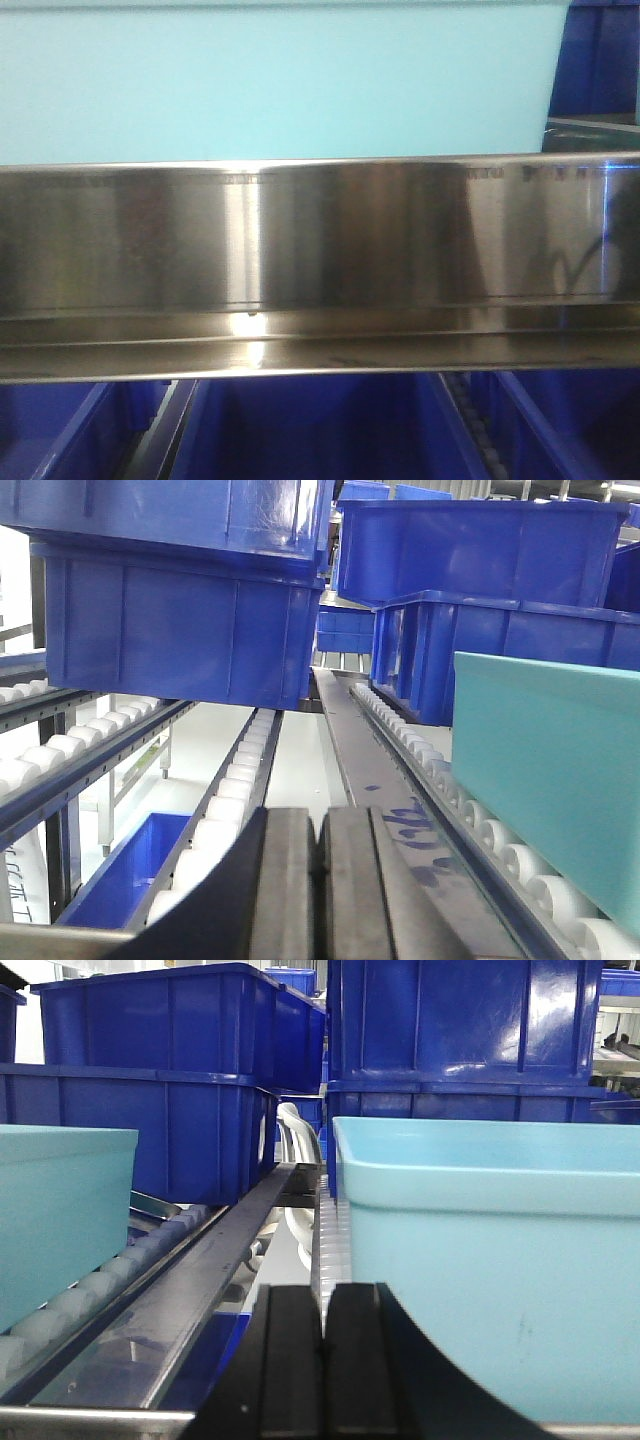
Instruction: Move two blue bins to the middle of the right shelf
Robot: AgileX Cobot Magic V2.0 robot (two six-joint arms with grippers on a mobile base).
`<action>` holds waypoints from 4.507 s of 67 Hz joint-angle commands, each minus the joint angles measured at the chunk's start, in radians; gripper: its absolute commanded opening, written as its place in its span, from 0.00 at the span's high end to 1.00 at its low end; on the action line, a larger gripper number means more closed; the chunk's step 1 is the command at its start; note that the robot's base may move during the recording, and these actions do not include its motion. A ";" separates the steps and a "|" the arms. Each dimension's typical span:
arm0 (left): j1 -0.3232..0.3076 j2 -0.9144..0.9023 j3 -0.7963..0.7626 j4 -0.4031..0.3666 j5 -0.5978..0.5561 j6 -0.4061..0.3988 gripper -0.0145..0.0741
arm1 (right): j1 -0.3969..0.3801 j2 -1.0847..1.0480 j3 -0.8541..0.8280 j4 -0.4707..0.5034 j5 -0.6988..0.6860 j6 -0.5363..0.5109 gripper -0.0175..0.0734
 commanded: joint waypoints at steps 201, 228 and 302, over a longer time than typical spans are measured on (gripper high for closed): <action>-0.230 1.195 -1.399 0.144 0.979 -0.243 0.96 | 0.466 1.209 -1.301 -0.313 0.966 0.529 0.96; -0.234 1.269 -1.434 0.062 1.051 -0.264 0.94 | 0.547 1.505 -1.634 -0.317 1.193 0.535 0.96; -0.226 1.524 -1.434 -0.084 1.082 -0.255 0.46 | 0.387 1.688 -1.648 0.001 1.233 0.310 0.51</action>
